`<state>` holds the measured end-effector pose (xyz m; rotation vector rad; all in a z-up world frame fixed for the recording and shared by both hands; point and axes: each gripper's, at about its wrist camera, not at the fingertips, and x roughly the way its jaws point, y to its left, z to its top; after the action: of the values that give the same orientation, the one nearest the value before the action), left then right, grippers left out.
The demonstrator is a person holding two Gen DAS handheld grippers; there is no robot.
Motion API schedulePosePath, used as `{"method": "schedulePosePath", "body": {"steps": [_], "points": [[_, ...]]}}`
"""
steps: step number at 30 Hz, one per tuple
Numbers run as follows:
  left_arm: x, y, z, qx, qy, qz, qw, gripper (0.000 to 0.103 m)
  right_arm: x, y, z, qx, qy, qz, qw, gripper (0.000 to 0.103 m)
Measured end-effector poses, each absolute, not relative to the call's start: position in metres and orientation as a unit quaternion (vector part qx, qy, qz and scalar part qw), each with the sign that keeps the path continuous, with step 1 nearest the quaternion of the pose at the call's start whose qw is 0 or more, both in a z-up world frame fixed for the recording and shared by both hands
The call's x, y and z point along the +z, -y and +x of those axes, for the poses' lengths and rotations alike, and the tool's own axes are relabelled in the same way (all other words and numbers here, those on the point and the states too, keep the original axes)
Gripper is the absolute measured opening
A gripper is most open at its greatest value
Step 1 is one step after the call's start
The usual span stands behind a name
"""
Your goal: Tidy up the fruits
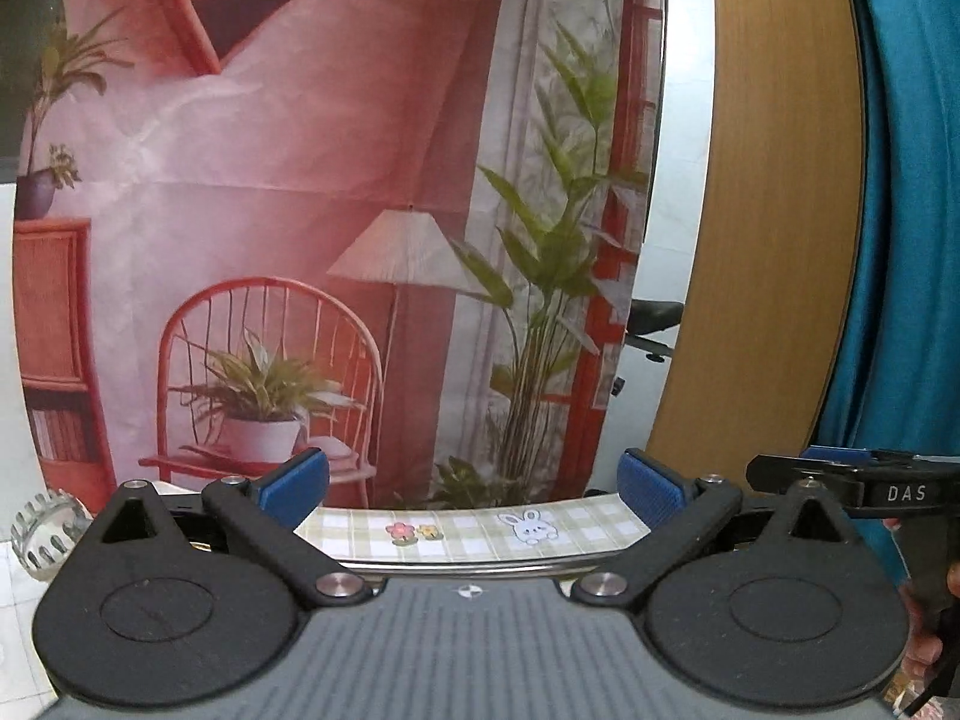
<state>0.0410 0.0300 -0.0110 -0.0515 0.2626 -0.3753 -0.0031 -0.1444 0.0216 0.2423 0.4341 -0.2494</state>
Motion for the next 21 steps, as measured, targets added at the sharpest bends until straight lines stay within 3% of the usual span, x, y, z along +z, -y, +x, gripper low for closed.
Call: {"method": "schedulePosePath", "body": {"steps": [21], "points": [[-0.0075, -0.0329, 0.0403, -0.160, -0.130, -0.012, 0.978, 0.103, 0.0317, 0.1370, -0.0105, -0.133, -0.201, 0.104, 0.965, 0.103]]}}
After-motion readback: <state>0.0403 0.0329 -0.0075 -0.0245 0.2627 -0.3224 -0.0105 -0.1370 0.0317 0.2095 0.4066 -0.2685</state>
